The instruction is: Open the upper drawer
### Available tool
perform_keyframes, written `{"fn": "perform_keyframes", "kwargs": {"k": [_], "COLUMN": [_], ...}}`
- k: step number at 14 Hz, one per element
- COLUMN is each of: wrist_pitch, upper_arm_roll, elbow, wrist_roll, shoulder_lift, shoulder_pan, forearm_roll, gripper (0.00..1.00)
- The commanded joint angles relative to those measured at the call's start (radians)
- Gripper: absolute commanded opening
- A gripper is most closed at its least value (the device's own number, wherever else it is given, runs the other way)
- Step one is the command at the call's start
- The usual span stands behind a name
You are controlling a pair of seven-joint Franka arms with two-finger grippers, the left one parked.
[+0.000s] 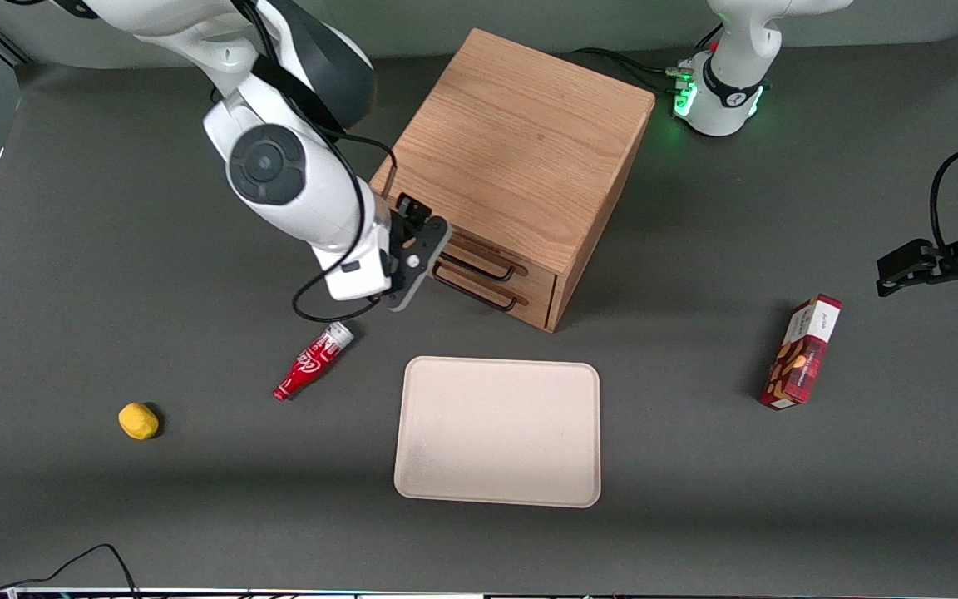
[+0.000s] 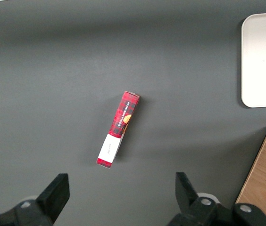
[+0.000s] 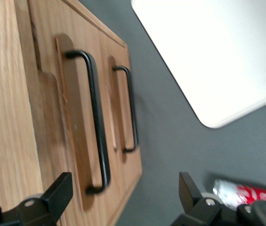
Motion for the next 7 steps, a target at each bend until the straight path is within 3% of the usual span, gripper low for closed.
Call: {"fn": "perform_keyframes", "kwargs": {"k": [1,7], "wrist_pitch": [0.022,0.129], "upper_arm_roll": [0.016,0.024], "elbow": [0.059,0.032], "wrist_roll": [-0.068,-0.069], "shoulder_lift": [0.074,0.121], "shoulder_pan": [-0.001,0.025], "forearm_roll": [0.035,0.034], "gripper": [1.00,1.00]}}
